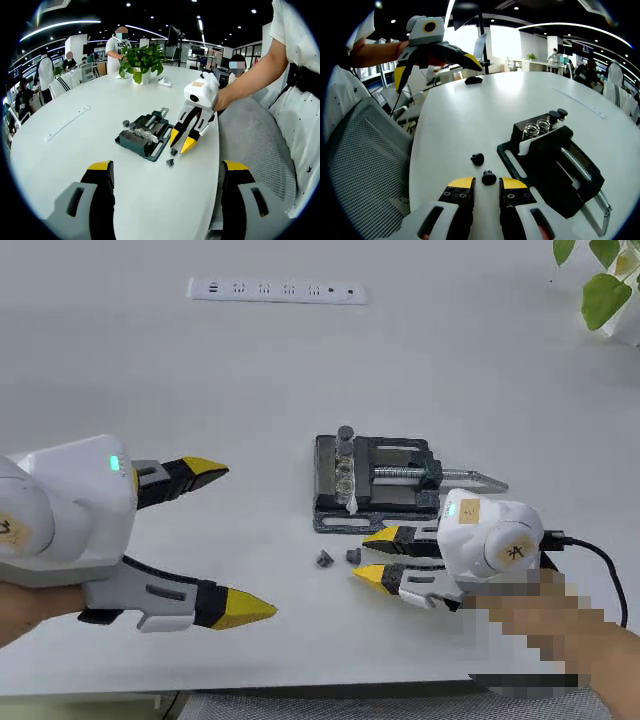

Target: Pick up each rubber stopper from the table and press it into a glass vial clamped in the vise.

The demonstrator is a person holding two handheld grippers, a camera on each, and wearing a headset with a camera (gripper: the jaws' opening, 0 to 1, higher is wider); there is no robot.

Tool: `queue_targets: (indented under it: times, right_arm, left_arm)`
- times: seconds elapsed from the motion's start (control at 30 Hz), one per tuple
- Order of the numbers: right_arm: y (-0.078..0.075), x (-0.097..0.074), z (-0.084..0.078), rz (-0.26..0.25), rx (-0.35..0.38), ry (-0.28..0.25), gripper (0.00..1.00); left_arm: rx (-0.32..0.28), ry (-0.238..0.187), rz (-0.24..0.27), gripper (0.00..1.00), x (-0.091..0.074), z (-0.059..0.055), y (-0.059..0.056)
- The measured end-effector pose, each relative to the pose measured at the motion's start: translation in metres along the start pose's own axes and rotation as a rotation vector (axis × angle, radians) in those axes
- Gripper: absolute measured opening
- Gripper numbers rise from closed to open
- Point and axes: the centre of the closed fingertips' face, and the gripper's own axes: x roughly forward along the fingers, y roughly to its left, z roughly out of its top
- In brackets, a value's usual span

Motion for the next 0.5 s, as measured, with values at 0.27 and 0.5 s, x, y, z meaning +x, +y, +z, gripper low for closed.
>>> queue_targets:
  times: [0.27,0.5]
  right_arm:
    - [0.0012,0.0021,0.0011,0.000,-0.001,-0.002,0.13]
    - [-0.0004,0.0032,0.0003,-0.002,0.000,-0.001,0.09]
  left_arm:
    - [0.000,0.001,0.000,0.88,0.0000,0.0007,-0.0002]
    - [0.000,0.000,-0.001,0.87,0.0000,0.0009,-0.0002]
